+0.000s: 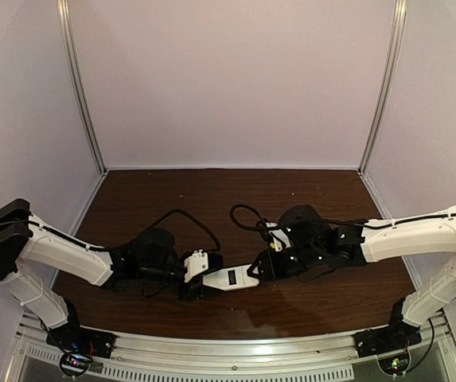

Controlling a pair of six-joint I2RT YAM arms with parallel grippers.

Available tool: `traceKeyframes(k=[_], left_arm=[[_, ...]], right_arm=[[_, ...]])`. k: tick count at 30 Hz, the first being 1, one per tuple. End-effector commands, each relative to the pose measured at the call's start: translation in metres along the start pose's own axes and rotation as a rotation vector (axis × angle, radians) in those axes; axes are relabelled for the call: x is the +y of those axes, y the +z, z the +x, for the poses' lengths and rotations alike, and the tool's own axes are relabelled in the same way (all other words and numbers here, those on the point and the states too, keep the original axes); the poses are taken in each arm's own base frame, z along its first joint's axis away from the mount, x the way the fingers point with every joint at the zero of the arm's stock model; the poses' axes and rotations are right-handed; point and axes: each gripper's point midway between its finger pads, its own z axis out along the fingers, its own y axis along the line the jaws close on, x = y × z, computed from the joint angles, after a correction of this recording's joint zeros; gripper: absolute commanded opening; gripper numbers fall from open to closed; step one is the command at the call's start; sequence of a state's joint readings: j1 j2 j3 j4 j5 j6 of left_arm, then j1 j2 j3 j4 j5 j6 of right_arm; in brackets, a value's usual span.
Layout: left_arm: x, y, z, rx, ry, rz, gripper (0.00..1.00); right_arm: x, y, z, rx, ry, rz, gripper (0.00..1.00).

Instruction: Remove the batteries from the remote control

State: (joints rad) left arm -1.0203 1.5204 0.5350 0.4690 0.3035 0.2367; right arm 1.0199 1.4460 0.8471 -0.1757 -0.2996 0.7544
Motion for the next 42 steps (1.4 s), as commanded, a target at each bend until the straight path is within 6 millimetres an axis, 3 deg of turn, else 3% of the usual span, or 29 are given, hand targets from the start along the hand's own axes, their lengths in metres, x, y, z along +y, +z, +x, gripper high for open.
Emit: traceKeyframes(k=[1, 6, 11, 34, 42], left_arm=[[0.003, -0.005, -0.028, -0.096, 0.029, -0.003, 0.0], [0.003, -0.004, -0.028, -0.092, 0.028, -0.004, 0.0], [0.004, -0.002, -0.025, -0.081, 0.024, -0.005, 0.0], [0.009, 0.006, -0.018, -0.041, 0.013, -0.018, 0.0], [0.009, 0.006, -0.017, -0.038, 0.013, -0.022, 0.0]], right_arm=[[-0.002, -0.002, 0.007, 0.016, -0.025, 0.003, 0.36], [-0.002, -0.002, 0.006, 0.017, -0.025, 0.004, 0.48], [0.0, -0.001, 0.005, 0.024, -0.025, 0.002, 0.53], [-0.019, 0.019, 0.007, 0.074, -0.046, 0.149, 0.53], [-0.034, 0.013, 0.01, 0.071, -0.05, 0.224, 0.49]])
